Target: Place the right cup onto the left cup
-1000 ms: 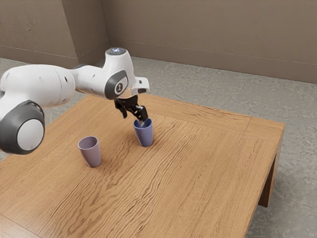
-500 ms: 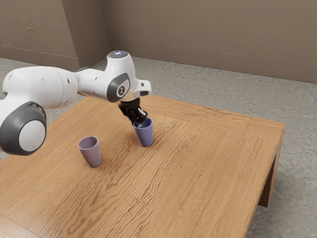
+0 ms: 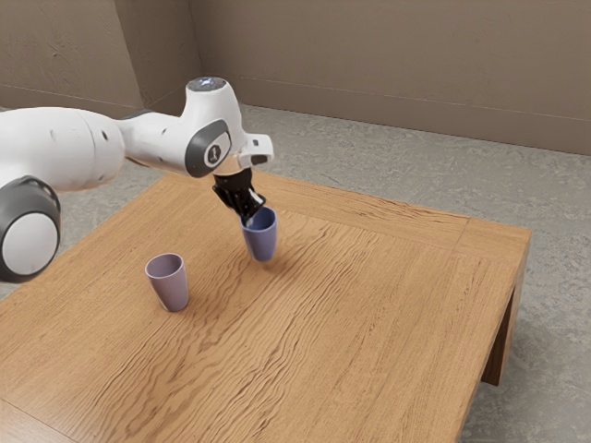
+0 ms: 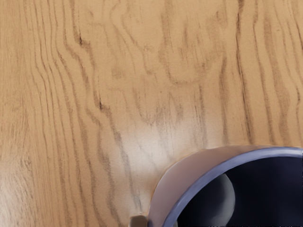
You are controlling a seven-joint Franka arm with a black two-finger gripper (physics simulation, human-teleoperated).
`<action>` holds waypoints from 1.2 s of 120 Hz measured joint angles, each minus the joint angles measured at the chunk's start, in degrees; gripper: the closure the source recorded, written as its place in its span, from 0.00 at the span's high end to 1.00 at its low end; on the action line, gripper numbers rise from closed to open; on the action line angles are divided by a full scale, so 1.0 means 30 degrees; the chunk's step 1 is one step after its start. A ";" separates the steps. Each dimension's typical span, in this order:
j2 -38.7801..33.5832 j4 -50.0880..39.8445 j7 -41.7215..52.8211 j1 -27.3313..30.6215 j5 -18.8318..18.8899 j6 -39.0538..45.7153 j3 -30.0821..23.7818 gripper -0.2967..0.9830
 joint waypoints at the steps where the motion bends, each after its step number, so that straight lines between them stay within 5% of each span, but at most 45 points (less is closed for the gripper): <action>1: -0.0157 -0.0151 -0.0012 0.0006 0.0011 -0.0005 0.0007 0.16; 53: -0.6433 -0.5782 -0.0544 0.1151 0.0494 -0.0487 0.0565 0.15; 144: -0.8383 -0.8221 0.0013 0.3859 0.0599 -0.1739 0.0600 0.15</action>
